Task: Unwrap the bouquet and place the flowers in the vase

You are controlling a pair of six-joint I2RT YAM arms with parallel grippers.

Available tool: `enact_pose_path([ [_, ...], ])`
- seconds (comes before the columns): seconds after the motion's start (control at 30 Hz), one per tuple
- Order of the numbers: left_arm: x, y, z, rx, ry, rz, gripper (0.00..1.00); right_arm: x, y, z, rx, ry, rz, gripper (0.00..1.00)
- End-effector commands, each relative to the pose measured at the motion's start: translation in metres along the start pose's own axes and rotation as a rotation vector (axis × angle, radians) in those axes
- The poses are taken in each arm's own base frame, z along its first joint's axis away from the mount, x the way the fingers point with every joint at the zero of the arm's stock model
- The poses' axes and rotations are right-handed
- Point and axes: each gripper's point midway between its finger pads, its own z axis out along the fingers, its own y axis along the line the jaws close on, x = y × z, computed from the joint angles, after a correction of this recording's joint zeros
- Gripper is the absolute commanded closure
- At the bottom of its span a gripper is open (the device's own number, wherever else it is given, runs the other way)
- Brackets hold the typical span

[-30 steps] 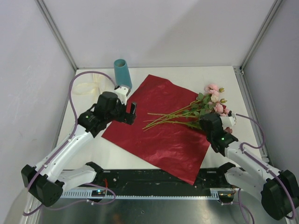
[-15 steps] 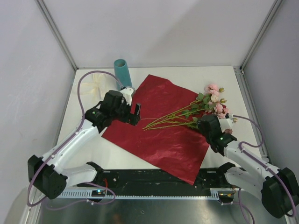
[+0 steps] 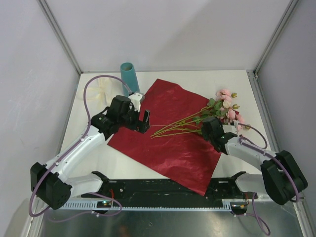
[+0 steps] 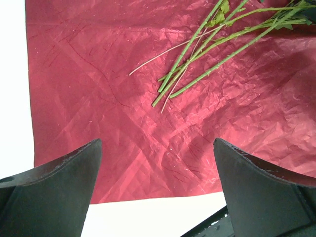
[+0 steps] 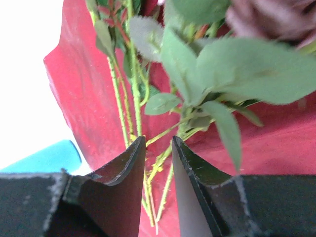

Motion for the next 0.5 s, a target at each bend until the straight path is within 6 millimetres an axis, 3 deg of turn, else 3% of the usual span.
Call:
enact_pose_path([
  [0.0, -0.011, -0.004, -0.011, 0.012, -0.066, 0.003, 0.00, 0.018, 0.039, 0.002, -0.087, 0.043, 0.157, 0.67],
  [0.2, -0.012, -0.003, -0.015, 0.007, -0.078, 0.004, 0.00, 0.035, 0.035, 0.018, -0.068, 0.066, 0.209, 0.69],
  [0.47, -0.011, -0.004, -0.014, 0.008, -0.075, 0.003, 0.00, 0.035, 0.036, 0.033, -0.078, 0.041, 0.233, 0.69],
])
